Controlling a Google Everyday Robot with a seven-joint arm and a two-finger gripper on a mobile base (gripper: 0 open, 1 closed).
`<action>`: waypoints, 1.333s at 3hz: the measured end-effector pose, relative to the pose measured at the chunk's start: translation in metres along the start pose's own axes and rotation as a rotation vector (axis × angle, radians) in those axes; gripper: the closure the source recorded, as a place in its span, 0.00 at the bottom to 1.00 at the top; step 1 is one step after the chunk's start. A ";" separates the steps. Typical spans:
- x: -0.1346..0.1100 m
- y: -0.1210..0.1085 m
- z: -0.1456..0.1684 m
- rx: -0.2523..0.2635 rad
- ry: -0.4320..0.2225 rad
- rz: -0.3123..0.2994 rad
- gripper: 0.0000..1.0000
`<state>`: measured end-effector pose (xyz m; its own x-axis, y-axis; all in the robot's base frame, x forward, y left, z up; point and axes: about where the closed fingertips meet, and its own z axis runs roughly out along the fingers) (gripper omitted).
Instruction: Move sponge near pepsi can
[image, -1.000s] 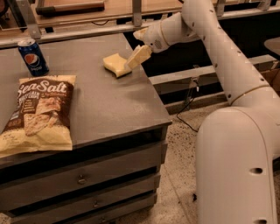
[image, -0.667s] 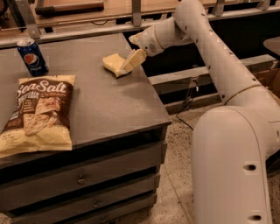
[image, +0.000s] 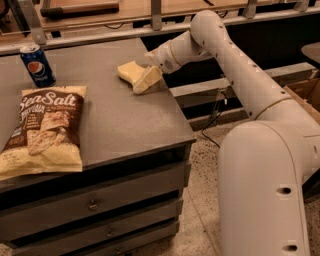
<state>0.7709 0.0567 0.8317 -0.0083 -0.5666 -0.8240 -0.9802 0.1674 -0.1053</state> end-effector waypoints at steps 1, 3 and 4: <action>0.004 0.000 0.003 0.016 0.001 0.010 0.18; 0.006 0.000 0.002 0.031 -0.012 0.021 0.72; 0.005 0.000 0.002 0.031 -0.012 0.021 0.95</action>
Offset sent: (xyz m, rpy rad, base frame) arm -0.0006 -0.0090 -0.0040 0.0206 -0.0117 -0.0586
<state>0.7710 0.0553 0.8268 -0.0261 -0.5534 -0.8325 -0.9734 0.2038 -0.1050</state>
